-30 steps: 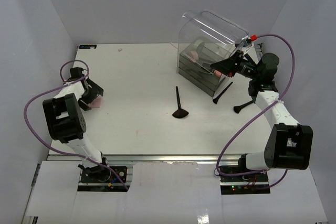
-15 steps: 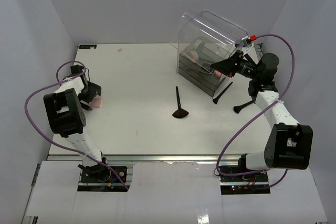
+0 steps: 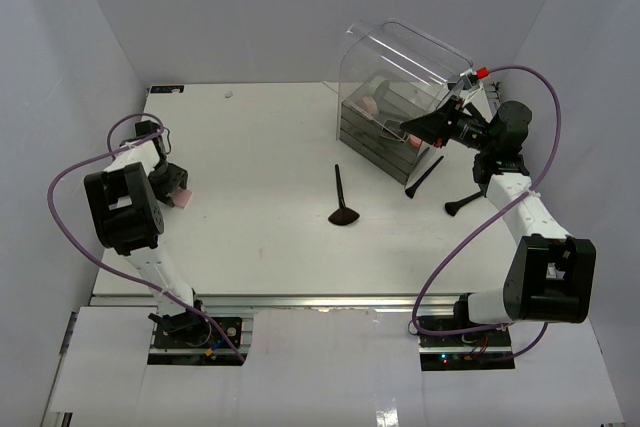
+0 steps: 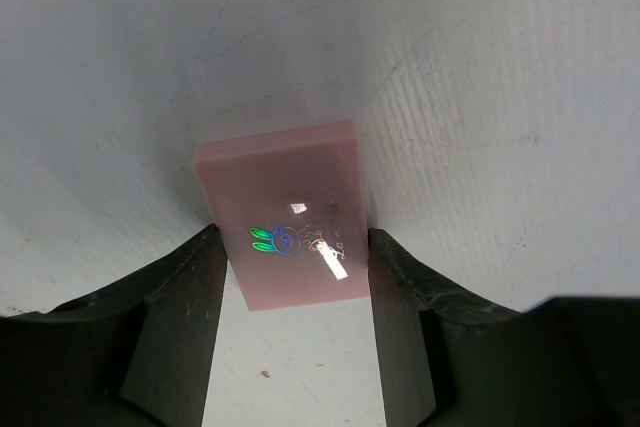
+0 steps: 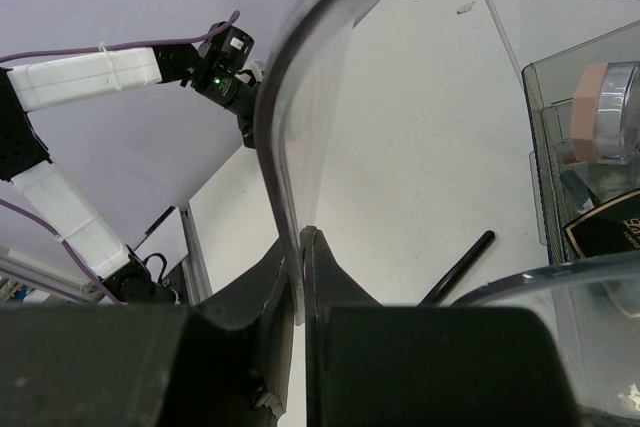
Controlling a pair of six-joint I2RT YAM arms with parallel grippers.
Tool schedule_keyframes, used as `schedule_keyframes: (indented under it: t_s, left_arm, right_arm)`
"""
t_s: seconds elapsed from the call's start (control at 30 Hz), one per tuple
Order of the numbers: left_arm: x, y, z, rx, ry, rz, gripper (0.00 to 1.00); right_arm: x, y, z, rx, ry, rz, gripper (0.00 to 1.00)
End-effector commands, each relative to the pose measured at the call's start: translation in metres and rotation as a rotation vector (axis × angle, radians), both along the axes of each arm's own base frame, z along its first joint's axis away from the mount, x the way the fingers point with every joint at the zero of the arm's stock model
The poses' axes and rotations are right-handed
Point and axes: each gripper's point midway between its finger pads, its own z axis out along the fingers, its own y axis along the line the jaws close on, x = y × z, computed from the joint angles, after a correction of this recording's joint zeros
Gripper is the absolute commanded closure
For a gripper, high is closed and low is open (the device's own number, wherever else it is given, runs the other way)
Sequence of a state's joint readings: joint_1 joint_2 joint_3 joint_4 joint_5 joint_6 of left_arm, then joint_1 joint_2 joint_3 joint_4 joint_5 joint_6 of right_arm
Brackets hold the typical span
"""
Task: Organize the makeup
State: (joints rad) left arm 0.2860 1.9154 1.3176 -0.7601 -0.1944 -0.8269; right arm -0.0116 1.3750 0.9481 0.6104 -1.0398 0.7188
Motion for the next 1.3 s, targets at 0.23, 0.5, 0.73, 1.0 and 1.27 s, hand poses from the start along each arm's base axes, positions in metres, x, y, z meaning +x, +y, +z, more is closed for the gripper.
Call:
schedule_keyframes:
  t_s: [0.23,0.5,0.73,1.0,1.27]
  left_arm:
    - [0.035,-0.053,0.037,-0.198,-0.334,-0.300,0.90]
    - [0.037,-0.212,0.128,-0.534,-0.822,-0.827,0.95]
    - [0.038,-0.351,0.190,-0.641,-1.112,-1.068,0.93]
    - [0.061,-0.448,0.230,-0.775,-1.332,-1.041,0.91]
    - [0.084,-0.512,0.243,-0.851,-1.445,-0.997,0.90]
  right_arm:
    - [-0.018,0.007,0.010,-0.010,-0.084,0.082,0.92]
    - [-0.017,0.007,0.010,-0.018,-0.094,0.077,0.92]
    - [-0.017,0.006,0.014,-0.016,-0.103,0.069,0.92]
    - [-0.025,0.006,0.026,-0.013,-0.136,0.063,0.92]
    - [-0.027,0.006,0.028,-0.014,-0.145,0.059,0.92]
